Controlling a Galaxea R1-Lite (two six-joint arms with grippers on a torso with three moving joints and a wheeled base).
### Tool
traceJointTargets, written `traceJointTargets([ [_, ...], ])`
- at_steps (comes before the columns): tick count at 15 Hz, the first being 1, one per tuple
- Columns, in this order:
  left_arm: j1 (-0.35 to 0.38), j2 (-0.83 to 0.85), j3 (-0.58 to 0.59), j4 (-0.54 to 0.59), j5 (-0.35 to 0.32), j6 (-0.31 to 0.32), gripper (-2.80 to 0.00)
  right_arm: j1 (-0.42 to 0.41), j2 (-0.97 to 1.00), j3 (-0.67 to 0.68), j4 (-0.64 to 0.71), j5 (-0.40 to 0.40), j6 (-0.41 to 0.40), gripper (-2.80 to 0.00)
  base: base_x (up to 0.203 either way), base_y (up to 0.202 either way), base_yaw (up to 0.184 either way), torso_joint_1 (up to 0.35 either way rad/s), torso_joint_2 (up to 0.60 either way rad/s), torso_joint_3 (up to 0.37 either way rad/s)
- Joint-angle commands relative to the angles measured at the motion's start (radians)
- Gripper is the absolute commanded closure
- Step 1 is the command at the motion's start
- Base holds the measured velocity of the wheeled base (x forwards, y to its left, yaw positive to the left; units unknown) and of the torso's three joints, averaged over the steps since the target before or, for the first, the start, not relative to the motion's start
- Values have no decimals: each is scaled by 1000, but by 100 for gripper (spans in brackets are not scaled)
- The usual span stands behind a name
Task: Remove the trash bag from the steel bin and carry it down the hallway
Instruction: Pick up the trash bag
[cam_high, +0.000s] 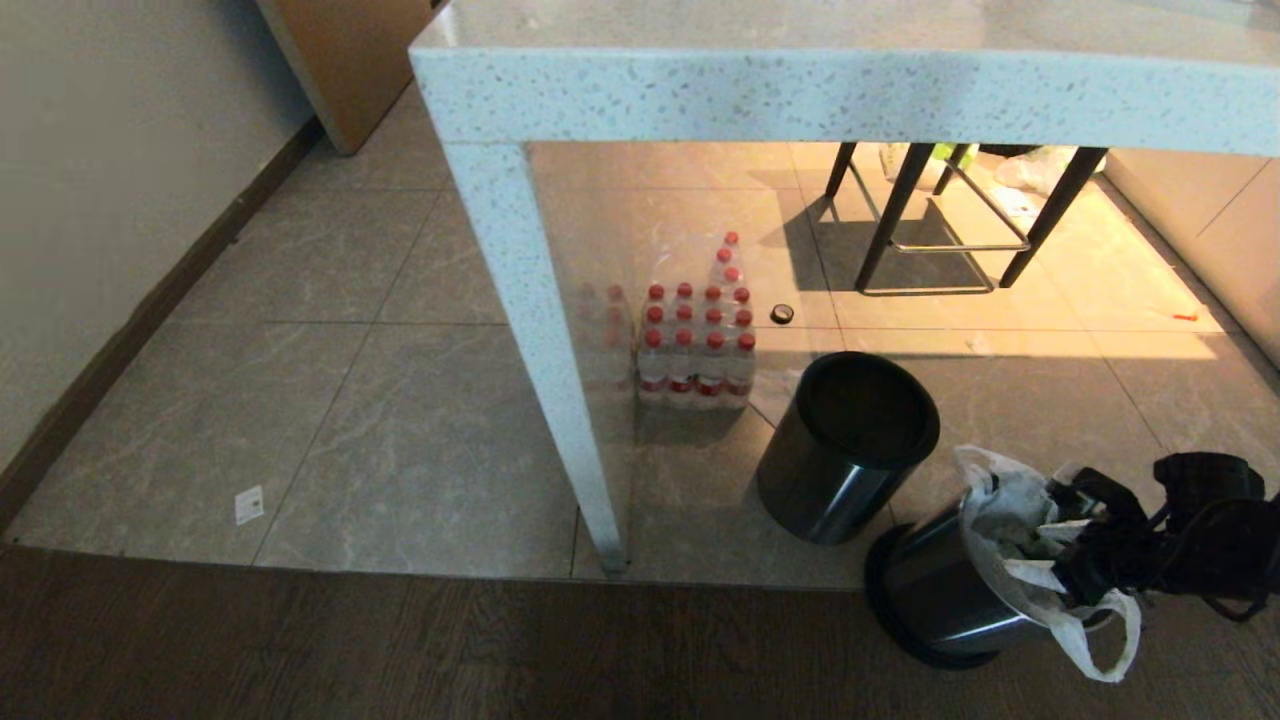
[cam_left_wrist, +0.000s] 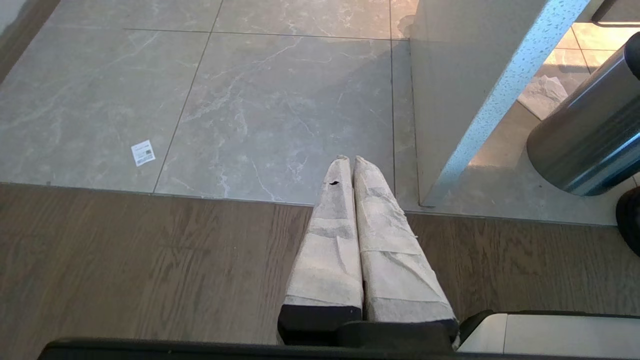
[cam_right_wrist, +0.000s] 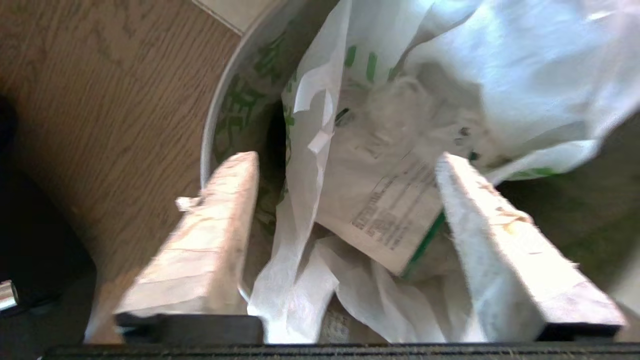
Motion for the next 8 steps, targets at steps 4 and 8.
traceJointTargets([
  [4,0,0,2,0,1,0,0,-70,-85,47,7,-26,-188,-280,0,0,0,0,0,0],
  [8,0,0,2,0,0,0,0,-161,-110,108,16,-36,-365,-280,0,0,0,0,0,0],
])
